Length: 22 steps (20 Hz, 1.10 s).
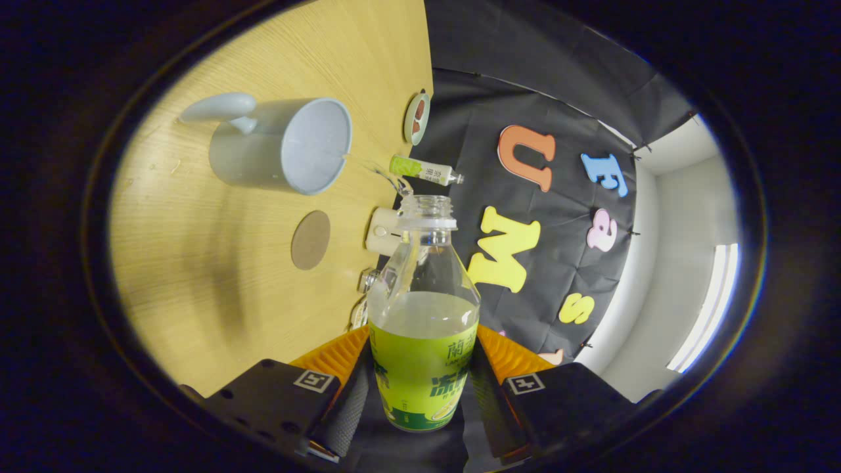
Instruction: Take the bottle from table, then pour the juice into the cup, finally place the bottle on the coaster
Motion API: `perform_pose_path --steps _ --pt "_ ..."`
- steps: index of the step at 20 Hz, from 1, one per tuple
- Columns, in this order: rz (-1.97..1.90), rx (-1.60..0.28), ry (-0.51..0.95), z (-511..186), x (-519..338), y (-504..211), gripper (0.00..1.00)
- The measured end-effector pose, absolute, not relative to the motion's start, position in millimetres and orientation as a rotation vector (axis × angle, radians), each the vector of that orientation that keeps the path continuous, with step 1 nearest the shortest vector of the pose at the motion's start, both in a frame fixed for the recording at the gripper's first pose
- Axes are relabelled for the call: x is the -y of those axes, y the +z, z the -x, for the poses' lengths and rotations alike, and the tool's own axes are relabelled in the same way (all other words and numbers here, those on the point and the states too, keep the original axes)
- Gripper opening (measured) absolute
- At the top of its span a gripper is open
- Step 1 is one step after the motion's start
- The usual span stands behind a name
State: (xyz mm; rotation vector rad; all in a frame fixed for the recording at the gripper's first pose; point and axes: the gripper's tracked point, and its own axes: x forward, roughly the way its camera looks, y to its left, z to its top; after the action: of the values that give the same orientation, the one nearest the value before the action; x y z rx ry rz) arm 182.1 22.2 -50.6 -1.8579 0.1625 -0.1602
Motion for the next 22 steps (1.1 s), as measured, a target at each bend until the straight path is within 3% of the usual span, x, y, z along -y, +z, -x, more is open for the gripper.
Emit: perform_pose_path --steps 22 --pt "2.075 -0.088 -0.273 -169.5 -34.0 -20.6 0.80"
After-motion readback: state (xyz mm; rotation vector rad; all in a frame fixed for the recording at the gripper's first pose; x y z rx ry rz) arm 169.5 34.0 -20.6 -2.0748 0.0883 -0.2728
